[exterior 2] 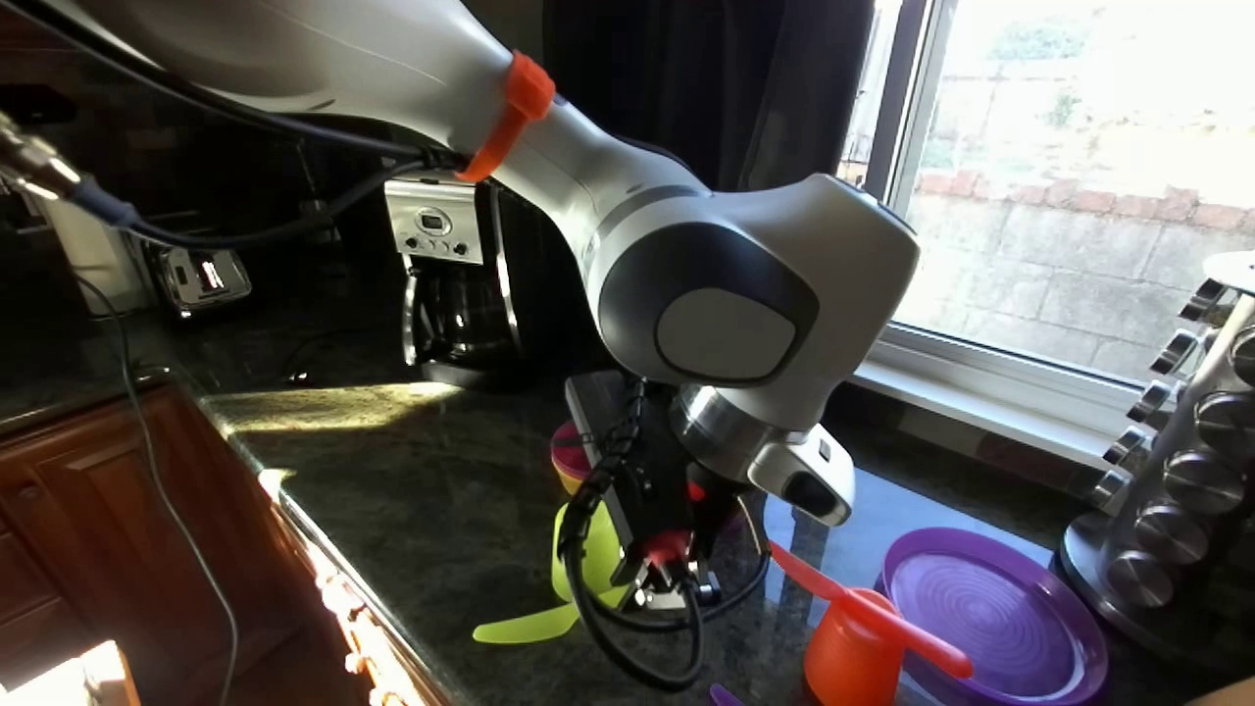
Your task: Place the yellow cup upside down then put the yellow cup on top of the yellow cup.
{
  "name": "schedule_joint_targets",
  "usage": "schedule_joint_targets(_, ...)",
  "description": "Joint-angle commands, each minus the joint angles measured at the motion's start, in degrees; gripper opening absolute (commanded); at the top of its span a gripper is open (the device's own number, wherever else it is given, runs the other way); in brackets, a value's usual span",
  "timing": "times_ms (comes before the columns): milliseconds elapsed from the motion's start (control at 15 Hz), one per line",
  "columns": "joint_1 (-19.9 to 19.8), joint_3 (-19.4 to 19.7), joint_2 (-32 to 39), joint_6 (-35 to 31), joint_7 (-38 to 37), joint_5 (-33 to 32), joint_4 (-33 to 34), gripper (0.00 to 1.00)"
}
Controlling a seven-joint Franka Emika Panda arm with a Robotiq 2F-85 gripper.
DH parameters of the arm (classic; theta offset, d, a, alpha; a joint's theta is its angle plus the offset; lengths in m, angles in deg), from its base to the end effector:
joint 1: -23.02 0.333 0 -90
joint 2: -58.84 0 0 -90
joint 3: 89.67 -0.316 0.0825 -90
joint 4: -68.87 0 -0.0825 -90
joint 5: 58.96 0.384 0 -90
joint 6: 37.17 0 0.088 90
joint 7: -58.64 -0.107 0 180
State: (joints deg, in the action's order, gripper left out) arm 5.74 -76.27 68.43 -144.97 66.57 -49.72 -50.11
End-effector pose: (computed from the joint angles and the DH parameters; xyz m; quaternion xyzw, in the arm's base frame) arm 0.4632 -0.2591 0.3274 -0.9549 0.2327 0.1497 0.1074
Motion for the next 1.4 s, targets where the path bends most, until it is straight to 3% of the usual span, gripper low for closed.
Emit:
schedule_joint_targets(0, 1.06, 0.06, -4.18, 2.0, -2.77, -0.4, -2.15, 0.05)
schedule_joint_targets(733, 4.89, -1.94, -3.54, 3.26, -15.47, 1.28, 1.0, 0.05)
schedule_joint_targets(1333, 6.04, -2.54, -0.27, 1.88, -20.28, 1.57, 4.0, 0.05)
